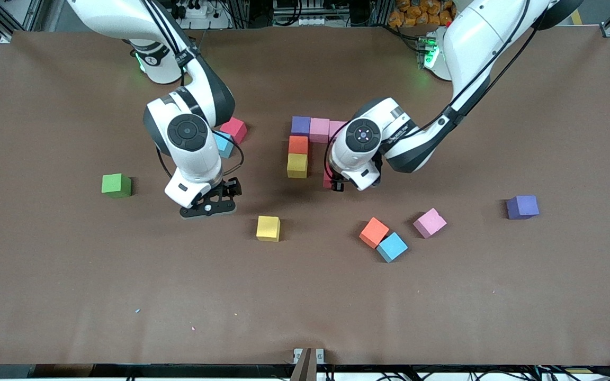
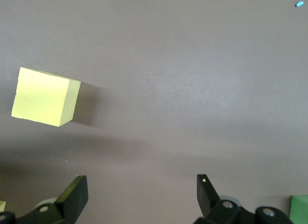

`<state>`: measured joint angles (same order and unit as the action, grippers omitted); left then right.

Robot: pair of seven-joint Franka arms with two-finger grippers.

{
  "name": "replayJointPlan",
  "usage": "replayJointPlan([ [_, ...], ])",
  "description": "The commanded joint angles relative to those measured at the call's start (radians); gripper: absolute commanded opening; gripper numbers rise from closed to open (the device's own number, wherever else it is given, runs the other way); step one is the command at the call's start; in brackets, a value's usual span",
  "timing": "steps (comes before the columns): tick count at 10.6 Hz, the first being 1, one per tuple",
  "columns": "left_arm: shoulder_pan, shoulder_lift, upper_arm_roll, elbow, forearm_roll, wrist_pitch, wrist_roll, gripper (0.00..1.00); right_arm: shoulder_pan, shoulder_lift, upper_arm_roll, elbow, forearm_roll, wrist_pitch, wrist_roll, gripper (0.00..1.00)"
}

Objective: Arrange 11 blocks into digit 3

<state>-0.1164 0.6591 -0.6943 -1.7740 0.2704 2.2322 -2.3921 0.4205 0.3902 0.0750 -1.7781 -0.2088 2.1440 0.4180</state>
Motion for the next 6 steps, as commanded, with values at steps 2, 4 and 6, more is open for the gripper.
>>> replayJointPlan([
  [2,-0.011,-0.012,0.001,-0.022,-0.002,0.029,-0.062,0.0,-0.019,-0.025,0.006,-0.009,0.017,-0.024,-0.047,1.0],
  [4,-0.038,-0.006,0.007,-0.054,-0.003,0.091,-0.078,0.0,-0.022,-0.025,0.0,-0.009,0.017,-0.024,-0.05,1.0],
  [6,-0.039,-0.004,0.007,-0.076,-0.003,0.138,-0.078,0.0,-0.02,-0.024,-0.001,-0.011,0.017,-0.026,-0.051,1.0],
])
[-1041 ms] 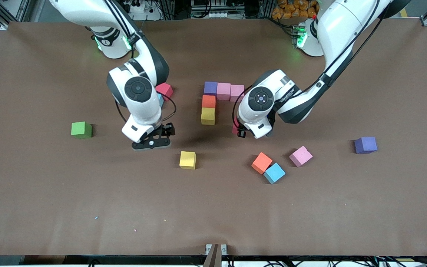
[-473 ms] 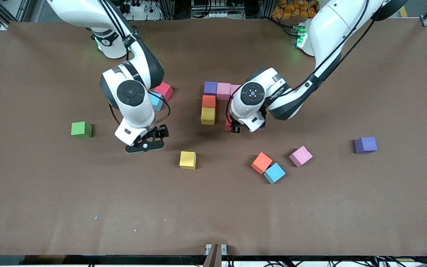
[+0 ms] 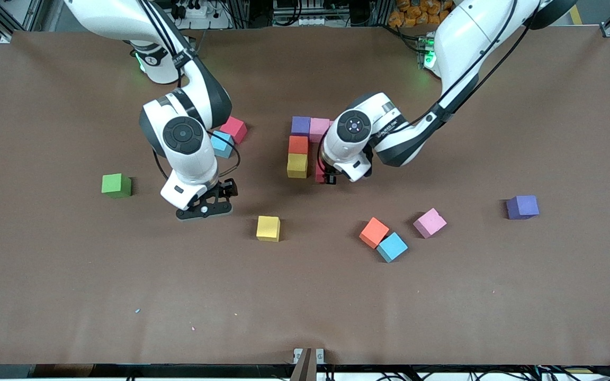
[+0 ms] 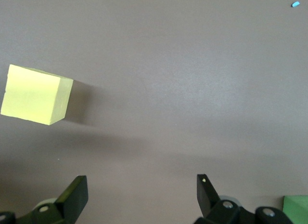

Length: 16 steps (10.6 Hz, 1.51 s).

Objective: Arrange 11 blocks into digit 3
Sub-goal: 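Set the dark pink cube beside the light pink cubes with the left gripper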

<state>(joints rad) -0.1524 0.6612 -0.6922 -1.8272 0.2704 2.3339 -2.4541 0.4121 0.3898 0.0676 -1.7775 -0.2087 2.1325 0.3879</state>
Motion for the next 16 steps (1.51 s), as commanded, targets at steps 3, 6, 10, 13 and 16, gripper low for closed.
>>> replayJointPlan([
  [3,-0.007,-0.005,0.005,-0.023,0.015,0.038,-0.016,0.0,-0.012,-0.023,0.006,-0.011,0.017,-0.028,-0.021,1.0],
  [6,-0.027,0.015,0.01,-0.02,0.027,0.053,-0.026,0.0,-0.012,-0.023,0.006,-0.011,0.017,-0.029,-0.021,1.0],
  [10,-0.027,0.02,0.016,-0.017,0.026,0.064,-0.065,0.0,-0.012,-0.023,0.006,-0.011,0.017,-0.029,-0.021,1.0],
  [13,-0.048,0.021,0.04,-0.01,0.035,0.064,-0.071,0.0,-0.01,-0.023,0.006,-0.011,0.017,-0.029,-0.021,1.0],
  [16,-0.07,0.029,0.054,0.003,0.035,0.064,-0.071,0.0,-0.009,-0.022,0.008,-0.011,0.017,-0.028,-0.021,1.0],
])
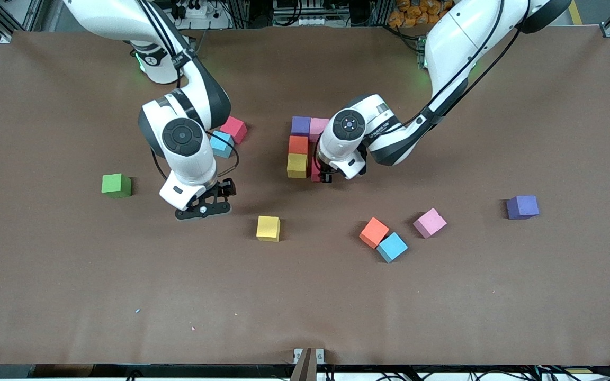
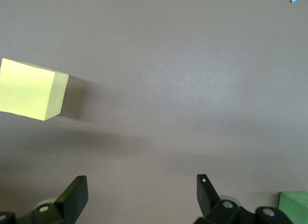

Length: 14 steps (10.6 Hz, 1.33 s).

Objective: Arrange 11 blocks into digit 3
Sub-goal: 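Set the dark pink cube beside the light pink cubes with the left gripper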

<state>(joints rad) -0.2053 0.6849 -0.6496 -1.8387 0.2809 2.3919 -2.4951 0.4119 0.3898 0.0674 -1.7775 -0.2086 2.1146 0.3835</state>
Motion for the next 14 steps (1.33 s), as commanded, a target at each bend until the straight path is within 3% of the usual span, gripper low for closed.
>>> replayJointPlan([
  [1,-0.019,0.007,0.011,0.015,0.024,0.007,-0.03,0.0,-0.008,-0.022,0.006,-0.011,0.017,-0.012,-0.017,1.0],
  [14,-0.06,0.028,0.031,0.041,0.027,0.007,-0.03,0.0,-0.008,-0.022,0.008,-0.014,0.017,-0.013,-0.015,1.0],
])
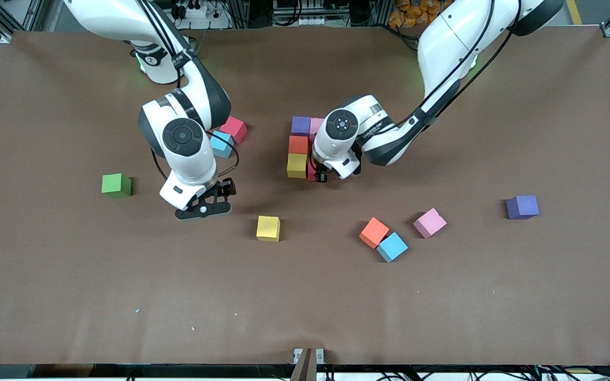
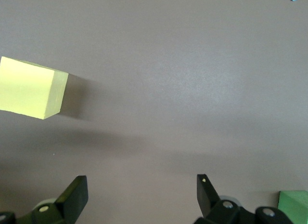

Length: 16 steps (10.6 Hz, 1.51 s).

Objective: Arrange 11 blocks into digit 3
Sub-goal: 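Set the dark pink cube beside the light pink cubes with the left gripper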

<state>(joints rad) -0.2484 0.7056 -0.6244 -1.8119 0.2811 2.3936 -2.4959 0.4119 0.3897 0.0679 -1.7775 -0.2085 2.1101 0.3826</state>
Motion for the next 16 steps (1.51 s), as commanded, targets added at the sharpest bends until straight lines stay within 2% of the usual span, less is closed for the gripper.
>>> replayJointPlan([
  [1,-0.017,0.006,0.006,0.014,0.027,0.006,-0.029,0.0,-0.008,-0.022,0.007,-0.014,0.017,-0.009,-0.014,1.0],
  [4,-0.017,0.008,0.006,0.013,0.027,0.006,-0.029,0.0,-0.008,-0.022,0.007,-0.013,0.017,-0.019,-0.016,1.0],
  [5,-0.017,0.008,0.006,0.013,0.027,0.006,-0.028,0.08,-0.008,-0.022,0.007,-0.013,0.017,-0.019,-0.015,1.0],
  [6,-0.017,0.009,0.008,0.013,0.027,0.006,-0.026,0.28,-0.008,-0.023,0.007,-0.013,0.017,-0.021,-0.014,1.0],
  [7,-0.017,0.014,0.008,0.014,0.027,0.006,-0.026,0.53,-0.008,-0.023,0.007,-0.013,0.017,-0.022,-0.016,1.0],
  [8,-0.017,0.012,0.008,0.014,0.029,0.006,-0.024,0.82,-0.008,-0.023,0.009,-0.013,0.017,-0.027,-0.016,1.0],
  [9,-0.019,0.012,0.008,0.013,0.052,0.006,-0.021,1.0,-0.008,-0.023,0.009,-0.013,0.017,-0.027,-0.016,1.0],
  [16,-0.023,-0.03,0.002,0.005,0.061,-0.008,-0.029,1.0,-0.007,-0.022,0.009,-0.014,0.017,-0.027,-0.014,1.0],
])
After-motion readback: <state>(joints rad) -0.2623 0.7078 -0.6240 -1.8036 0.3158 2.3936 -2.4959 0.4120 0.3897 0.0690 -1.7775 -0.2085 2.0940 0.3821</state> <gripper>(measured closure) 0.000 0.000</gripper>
